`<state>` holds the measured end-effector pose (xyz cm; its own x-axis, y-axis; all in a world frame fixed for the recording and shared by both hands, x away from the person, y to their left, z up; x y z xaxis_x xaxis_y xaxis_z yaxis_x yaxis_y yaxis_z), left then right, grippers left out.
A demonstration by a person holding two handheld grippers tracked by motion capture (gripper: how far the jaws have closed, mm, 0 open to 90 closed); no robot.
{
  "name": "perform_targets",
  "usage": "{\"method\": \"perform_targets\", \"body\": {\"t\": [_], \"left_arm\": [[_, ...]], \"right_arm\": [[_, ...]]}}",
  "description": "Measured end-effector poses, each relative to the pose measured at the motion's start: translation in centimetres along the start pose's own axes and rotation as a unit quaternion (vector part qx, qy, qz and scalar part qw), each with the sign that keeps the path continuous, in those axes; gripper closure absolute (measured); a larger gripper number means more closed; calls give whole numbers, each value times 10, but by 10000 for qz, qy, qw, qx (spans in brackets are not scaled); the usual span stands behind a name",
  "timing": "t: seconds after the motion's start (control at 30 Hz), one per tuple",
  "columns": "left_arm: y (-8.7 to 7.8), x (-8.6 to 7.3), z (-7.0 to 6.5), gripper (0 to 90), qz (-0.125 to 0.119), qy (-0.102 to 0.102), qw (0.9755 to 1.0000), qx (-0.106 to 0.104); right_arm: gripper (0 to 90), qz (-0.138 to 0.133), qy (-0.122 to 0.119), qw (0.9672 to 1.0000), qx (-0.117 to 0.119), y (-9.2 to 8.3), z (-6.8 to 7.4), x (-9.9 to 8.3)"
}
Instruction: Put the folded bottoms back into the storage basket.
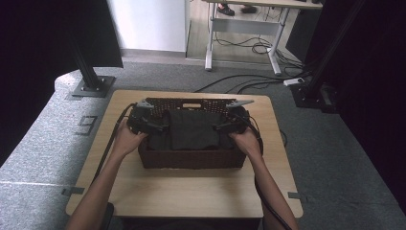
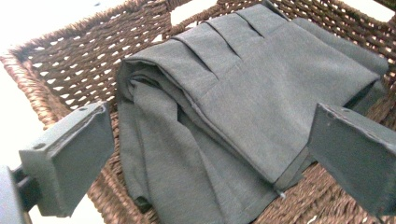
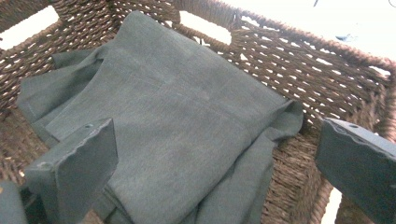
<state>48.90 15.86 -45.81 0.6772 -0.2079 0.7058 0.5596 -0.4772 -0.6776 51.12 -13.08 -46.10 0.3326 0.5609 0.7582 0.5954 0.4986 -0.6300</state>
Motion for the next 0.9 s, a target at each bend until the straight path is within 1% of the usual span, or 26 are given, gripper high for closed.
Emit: {"method": "perform_targets", "body": {"t": [0.1,0.2,0.27,0.4,0.57,0.67,0.73,0.9], "left_arm": [[-7,-3,-1,0,-100,70,9999,-5],[-14,-7,-3,0,-181,-9,9997,-136],[-18,-9,-4,0,-214,-13,9996,-170],[-25,-15,-5,0,-236,49,9996,-158],[-31,-24,-6,0,-236,141,9995,-146],[-34,-29,-6,0,-271,134,9994,-154],[-36,-31,-6,0,-309,155,9993,-142],[-41,-40,-6,0,-297,194,9993,-141]], "right_arm": [[0,-20,-36,10000,-26,-7,1,-2],[0,-50,-60,10000,-11,-13,2,-4],[0,-51,-88,9999,-13,-18,3,-6],[0,-63,-70,10000,-1,-25,4,-11],[0,-92,-70,9999,-10,-33,5,-18],[0,-95,-48,9999,-5,-38,6,-22],[0,-81,-75,9999,-8,-40,7,-24],[0,-106,-94,9999,-18,-47,9,-30]]}}
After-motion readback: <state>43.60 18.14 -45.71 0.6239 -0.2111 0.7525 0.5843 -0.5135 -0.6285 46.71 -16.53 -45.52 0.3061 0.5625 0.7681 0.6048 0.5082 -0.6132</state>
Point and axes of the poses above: each handheld gripper's, and its own axes: y roughly forward along the jaws, x roughly out of its top, z roughly to its left, the point moved 7 cm from there along y, roughly forward along the jaws, and after that the axes turned 15 degrees about -y, right-handed, at the moved point
